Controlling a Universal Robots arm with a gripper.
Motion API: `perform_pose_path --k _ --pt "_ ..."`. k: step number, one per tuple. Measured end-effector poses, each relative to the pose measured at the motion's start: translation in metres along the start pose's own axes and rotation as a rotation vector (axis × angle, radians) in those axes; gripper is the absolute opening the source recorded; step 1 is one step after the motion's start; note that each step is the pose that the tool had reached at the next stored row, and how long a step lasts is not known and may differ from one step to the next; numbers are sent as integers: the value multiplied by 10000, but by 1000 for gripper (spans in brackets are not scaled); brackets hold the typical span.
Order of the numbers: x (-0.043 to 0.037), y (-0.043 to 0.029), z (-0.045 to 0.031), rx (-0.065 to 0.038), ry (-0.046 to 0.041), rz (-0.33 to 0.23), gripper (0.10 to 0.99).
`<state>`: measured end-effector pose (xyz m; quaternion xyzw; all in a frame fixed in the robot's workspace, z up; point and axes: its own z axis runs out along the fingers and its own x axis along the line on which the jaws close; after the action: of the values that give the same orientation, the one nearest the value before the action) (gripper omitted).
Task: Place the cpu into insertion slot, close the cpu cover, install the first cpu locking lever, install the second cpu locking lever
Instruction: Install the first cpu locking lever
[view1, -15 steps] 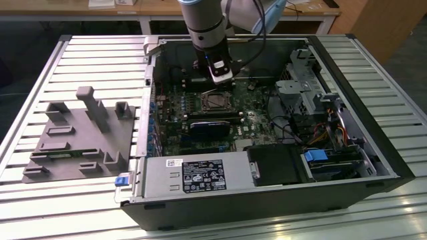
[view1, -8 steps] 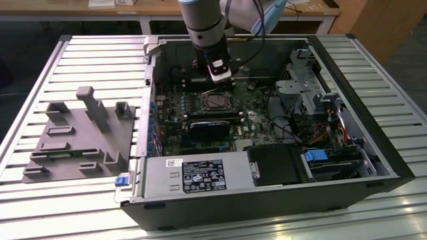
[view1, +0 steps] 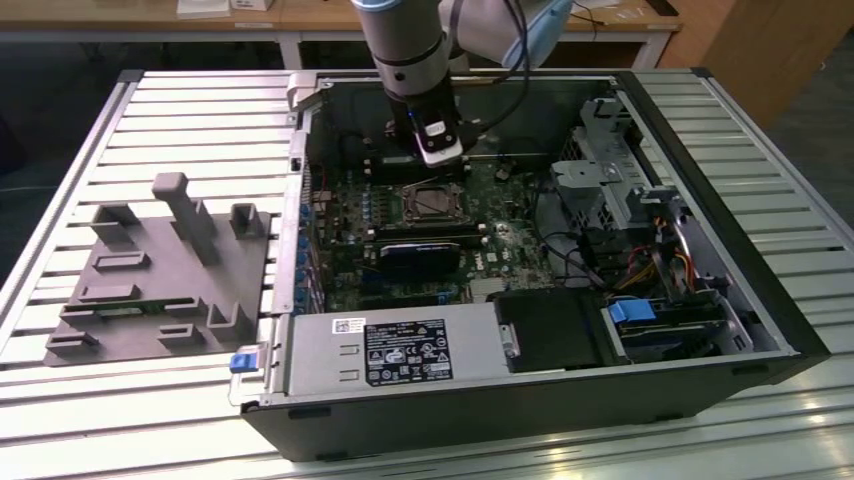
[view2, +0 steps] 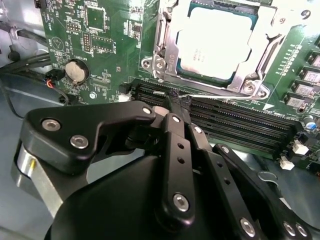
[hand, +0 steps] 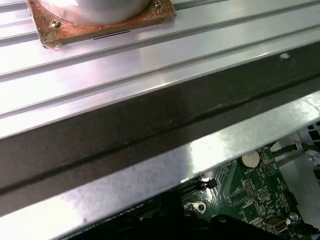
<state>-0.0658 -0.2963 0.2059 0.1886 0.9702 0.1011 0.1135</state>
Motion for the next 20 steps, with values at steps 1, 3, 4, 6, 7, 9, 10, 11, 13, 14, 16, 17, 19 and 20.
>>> perform_pose_path --k 1,3,4,6,7,9,10,11,13,14,16,17,19,20 --pt "0 0 2 4 -2 -1 106" --pt "1 -1 6 6 -7 -3 106" --pt "1 -2 7 10 -9 -4 106" --pt "2 -3 11 12 -13 -6 106" --pt "2 -4 14 13 -15 -6 106" --pt "3 -8 20 15 -16 -6 106" --pt "3 -10 25 14 -17 -5 106" --pt "4 -11 31 13 -18 -6 106" --pt "6 -15 43 13 -19 -7 106" --pt "8 -16 50 12 -20 -8 106" --pt "10 -20 64 12 -21 -9 106" --pt "11 -22 71 12 -21 -9 106" --pt "14 -25 84 12 -21 -8 106" --pt "15 -27 90 12 -21 -8 106"
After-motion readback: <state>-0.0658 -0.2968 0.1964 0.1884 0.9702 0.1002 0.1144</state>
